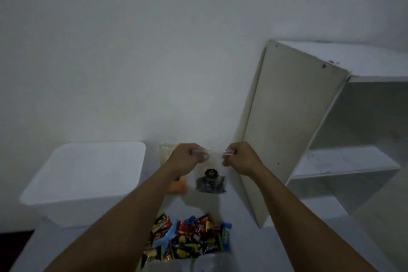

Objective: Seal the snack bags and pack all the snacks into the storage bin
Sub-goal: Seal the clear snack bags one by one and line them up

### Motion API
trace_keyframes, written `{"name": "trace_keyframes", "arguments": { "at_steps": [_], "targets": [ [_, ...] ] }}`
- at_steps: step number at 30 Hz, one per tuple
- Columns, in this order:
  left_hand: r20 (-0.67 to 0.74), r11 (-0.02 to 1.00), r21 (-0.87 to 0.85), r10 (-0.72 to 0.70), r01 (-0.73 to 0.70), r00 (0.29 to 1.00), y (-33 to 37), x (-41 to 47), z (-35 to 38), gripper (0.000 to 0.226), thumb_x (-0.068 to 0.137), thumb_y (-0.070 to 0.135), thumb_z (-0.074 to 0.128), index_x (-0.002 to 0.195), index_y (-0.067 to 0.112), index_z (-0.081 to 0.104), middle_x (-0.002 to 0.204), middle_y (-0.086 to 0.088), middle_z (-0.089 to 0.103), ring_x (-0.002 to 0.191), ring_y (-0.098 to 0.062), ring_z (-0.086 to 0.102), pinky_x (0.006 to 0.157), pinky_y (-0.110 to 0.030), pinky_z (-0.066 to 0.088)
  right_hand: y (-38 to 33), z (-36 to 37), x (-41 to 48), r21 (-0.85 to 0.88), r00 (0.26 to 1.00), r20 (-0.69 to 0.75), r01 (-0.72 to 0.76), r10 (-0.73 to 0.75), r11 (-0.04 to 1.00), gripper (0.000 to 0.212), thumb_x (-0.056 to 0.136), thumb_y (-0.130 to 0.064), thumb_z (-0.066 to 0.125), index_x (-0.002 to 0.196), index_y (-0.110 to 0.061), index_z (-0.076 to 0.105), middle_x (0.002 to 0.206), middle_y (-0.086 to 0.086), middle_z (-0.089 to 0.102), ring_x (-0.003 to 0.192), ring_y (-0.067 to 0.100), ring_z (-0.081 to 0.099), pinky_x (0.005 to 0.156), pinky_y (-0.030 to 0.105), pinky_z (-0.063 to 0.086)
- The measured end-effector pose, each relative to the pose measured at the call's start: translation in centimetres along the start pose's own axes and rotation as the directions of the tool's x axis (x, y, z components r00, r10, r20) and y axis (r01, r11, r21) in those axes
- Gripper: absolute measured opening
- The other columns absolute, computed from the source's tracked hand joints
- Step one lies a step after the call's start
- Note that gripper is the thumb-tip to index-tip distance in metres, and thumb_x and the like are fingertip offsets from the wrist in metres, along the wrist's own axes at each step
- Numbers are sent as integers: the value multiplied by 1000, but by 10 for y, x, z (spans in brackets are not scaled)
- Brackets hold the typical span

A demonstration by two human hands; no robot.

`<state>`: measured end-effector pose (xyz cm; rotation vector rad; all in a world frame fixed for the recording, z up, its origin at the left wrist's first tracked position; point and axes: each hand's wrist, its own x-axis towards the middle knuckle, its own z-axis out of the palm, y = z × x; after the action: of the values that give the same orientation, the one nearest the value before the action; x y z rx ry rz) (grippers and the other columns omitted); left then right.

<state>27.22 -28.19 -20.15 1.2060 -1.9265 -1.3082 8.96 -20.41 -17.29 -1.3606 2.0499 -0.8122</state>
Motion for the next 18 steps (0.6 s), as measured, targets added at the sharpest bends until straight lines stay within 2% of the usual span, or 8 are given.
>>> {"name": "trace_keyframes", "arguments": {
  "at_steps": [2, 6, 9, 13, 18],
  "targets": [
    [-51, 997, -40, 57, -59, 997, 27, -12, -16, 14, 85, 17, 75, 92, 5, 76, 70, 5, 67, 59, 2, 58, 56, -13, 45, -20, -13, -7, 6, 998, -19, 54, -54, 999, 13, 76, -6, 76, 72, -15, 68, 66, -5, 62, 63, 10, 56, 54, 21, 40],
    [-114, 981, -143, 114, -130, 987, 61, -32, -45, 14, 86, 15, 75, 94, 3, 75, 82, -8, 71, 74, -13, 67, 60, -17, 49, -62, -35, -23, 34, 970, -73, 234, -231, 972, 13, 82, -25, 75, 80, -13, 70, 77, -2, 70, 70, 12, 62, 63, 26, 44],
    [-125, 966, -215, 119, -144, 985, 82, -39, -65, 14, 85, 22, 76, 93, 11, 76, 92, -12, 75, 87, -22, 71, 72, -32, 54, -87, -48, -34, 30, 939, -136, 323, -317, 946, 14, 89, -29, 68, 85, -17, 73, 82, -5, 74, 79, 9, 68, 68, 24, 46],
    [-130, 942, -285, 145, -177, 981, 107, -49, -82, 17, 85, 20, 77, 97, 8, 75, 96, -10, 75, 86, -21, 73, 79, -36, 58, -113, -60, -43, 9, 925, -163, 348, -342, 937, 14, 86, -29, 72, 82, -16, 76, 84, -8, 73, 82, 5, 66, 68, 23, 47],
    [-238, 947, -193, 209, -258, 948, 123, -58, -94, 13, 84, 18, 77, 91, 7, 75, 89, -11, 76, 79, -16, 71, 77, -32, 57, -133, -65, -57, 36, 903, -178, 404, -392, 914, 12, 86, -25, 72, 85, -14, 76, 84, -2, 75, 83, 12, 68, 71, 26, 50]
  ]
}}
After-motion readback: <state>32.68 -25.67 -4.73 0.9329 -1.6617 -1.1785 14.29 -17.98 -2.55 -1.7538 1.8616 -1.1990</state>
